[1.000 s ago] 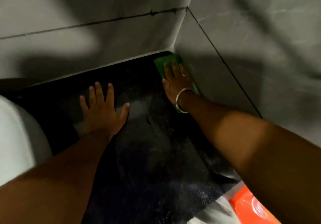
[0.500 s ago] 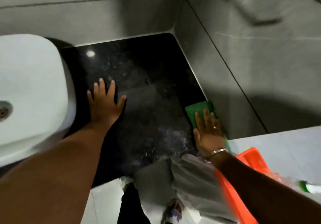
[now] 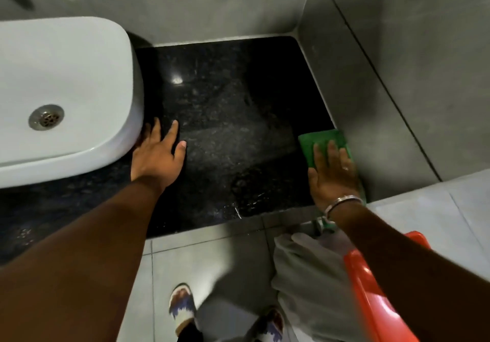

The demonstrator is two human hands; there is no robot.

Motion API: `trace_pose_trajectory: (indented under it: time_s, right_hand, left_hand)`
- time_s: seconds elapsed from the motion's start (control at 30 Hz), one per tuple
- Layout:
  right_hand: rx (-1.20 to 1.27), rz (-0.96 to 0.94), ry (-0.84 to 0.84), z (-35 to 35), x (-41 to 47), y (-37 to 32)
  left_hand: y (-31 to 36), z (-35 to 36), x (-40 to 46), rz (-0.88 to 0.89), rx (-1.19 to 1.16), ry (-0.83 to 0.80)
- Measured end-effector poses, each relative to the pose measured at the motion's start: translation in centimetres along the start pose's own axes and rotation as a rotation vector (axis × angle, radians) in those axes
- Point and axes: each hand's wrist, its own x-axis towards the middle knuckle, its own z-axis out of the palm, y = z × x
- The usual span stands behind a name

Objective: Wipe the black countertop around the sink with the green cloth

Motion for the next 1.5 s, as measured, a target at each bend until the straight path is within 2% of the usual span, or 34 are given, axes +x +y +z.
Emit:
trace_pose_trajectory:
  time_s: [0.07,0.1,0.2,0.3,0.37,0.4,0.47,0.53,0.6,0.67,0.77,0.83,0.9,1.0,1.1,1.23,1.27,1.37,1.5]
  right_hand:
    - [0.031,0.044,0.034,-0.1,-1.7,-4.7]
    - [0.062,-0.008,0.03,-0.2,-3.1,-8.0]
    - [0.128,-0.349,0.01,0.1,-8.1,-17.1]
    - [0.09,-0.569,-0.051,-0.2,-8.0,-16.3]
    - [0.025,-0.48,-0.006,0.3,-5.7,-11.9]
    - [0.01,-0.368,0.042,0.5,-4.4,-9.2]
    - [-0.02,-0.139,0.03,0.4,-2.7,-5.1]
    - [-0.029,0.046,0.007,0.0,-2.3,-5.5]
    - [0.007,0.195,0.058,-0.6,-3.0,-8.8]
    - [0.039,0.152,0.079,-0.5,-5.1,-15.2]
    - [0.12,-0.104,0.002,0.0,-8.3,-22.0]
    - [0.113,-0.249,-0.032,0.0,-8.5,-21.5]
    - [0.071,-0.324,-0.026,0.2,-7.8,-17.9]
    - [0.032,-0.197,0.018,0.6,-5.7,-11.3]
    - [-0.002,-0.066,0.009,0.2,-4.3,-7.3]
    - [0.054,0.109,-0.002,-0.7,-5.5,-11.2]
    - [0.086,0.077,-0.003,-0.6,-6.4,-13.3]
    - [0.134,-0.191,-0.047,0.0,-9.6,-18.1]
    - [0.077,-0.447,-0.077,-0.7,-9.2,-16.4]
  left_hand:
    - [0.0,0.0,0.2,0.003,-0.003,-0.01]
    - [0.0,0.0,0.1,0.004,-0.005,-0.013]
    - [-0.2,-0.1,-0.1,0.01,-0.021,-0.003]
    - [-0.5,-0.1,-0.2,0.037,-0.036,0.033]
    - [-0.6,-0.1,-0.3,0.053,-0.051,0.053]
    - [-0.3,0.0,-0.4,0.057,-0.056,0.059]
    - [-0.1,0.2,-0.4,0.054,-0.062,0.056]
    - [-0.6,0.5,0.1,0.038,-0.06,0.034]
    - [0.0,0.6,0.1,0.031,-0.051,0.013]
    - [-0.3,0.5,0.0,0.031,-0.047,-0.01]
    - [-0.5,0.3,-0.3,0.083,-0.016,0.026]
    - [-0.4,0.2,-0.4,0.211,0.006,0.058]
    - [-0.4,0.3,-0.5,0.309,0.016,0.022]
    - [-0.5,0.2,-0.4,0.314,0.029,-0.063]
    - [-0.5,0.0,-0.4,0.318,0.024,-0.077]
    - [-0.4,-0.2,-0.2,0.308,0.003,-0.075]
    - [-0.3,-0.1,-0.1,0.306,0.006,-0.072]
    - [-0.3,-0.4,0.1,0.306,0.003,-0.1]
    - [-2.4,-3.1,-3.0,0.333,-0.14,-0.142]
